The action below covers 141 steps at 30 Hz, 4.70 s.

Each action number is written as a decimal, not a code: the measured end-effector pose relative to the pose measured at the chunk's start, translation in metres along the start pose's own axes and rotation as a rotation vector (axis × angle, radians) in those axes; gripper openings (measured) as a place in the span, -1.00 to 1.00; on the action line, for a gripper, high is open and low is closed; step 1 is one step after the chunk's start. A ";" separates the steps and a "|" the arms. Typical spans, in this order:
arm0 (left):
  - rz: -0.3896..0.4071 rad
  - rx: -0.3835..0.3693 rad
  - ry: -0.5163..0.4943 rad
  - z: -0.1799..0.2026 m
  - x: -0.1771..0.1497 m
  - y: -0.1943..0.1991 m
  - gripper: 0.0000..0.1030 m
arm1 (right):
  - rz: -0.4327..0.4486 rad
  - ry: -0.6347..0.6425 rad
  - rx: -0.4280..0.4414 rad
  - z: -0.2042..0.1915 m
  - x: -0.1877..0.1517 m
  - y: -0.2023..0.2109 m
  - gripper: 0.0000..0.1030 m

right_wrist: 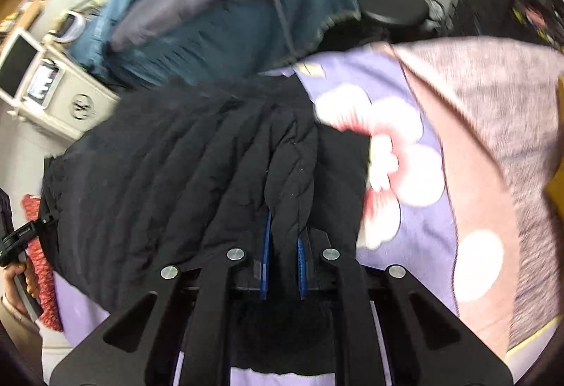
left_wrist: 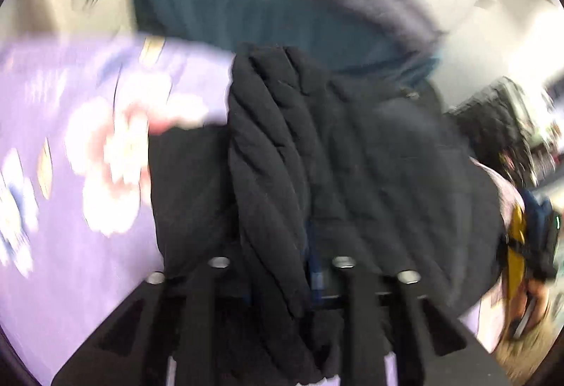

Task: Fold large clothes

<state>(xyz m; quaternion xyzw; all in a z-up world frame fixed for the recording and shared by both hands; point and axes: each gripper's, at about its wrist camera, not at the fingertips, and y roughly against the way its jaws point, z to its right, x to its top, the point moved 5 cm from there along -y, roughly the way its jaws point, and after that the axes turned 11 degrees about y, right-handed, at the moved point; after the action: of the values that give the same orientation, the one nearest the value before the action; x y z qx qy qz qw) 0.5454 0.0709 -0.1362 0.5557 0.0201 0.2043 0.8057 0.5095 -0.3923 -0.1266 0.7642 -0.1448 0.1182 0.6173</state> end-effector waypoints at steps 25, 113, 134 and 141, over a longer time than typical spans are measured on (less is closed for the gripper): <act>0.394 0.266 -0.125 0.031 -0.045 0.098 0.81 | 0.106 0.237 -0.242 -0.048 -0.029 0.051 0.52; 0.072 0.289 -0.180 0.028 -0.101 0.004 0.88 | -0.035 -0.078 0.121 0.035 -0.006 -0.017 0.91; 0.016 0.294 -0.066 -0.026 -0.131 0.022 0.88 | -0.115 -0.223 0.378 0.036 -0.006 -0.062 0.87; 0.021 0.229 -0.016 -0.016 -0.122 0.022 0.88 | -0.150 -0.145 0.335 0.030 -0.002 -0.075 0.84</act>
<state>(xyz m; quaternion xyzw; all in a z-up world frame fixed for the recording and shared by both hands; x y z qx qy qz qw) 0.4228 0.0485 -0.1466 0.6460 0.0310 0.2046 0.7348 0.5351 -0.4066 -0.2017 0.8714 -0.1098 0.0392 0.4766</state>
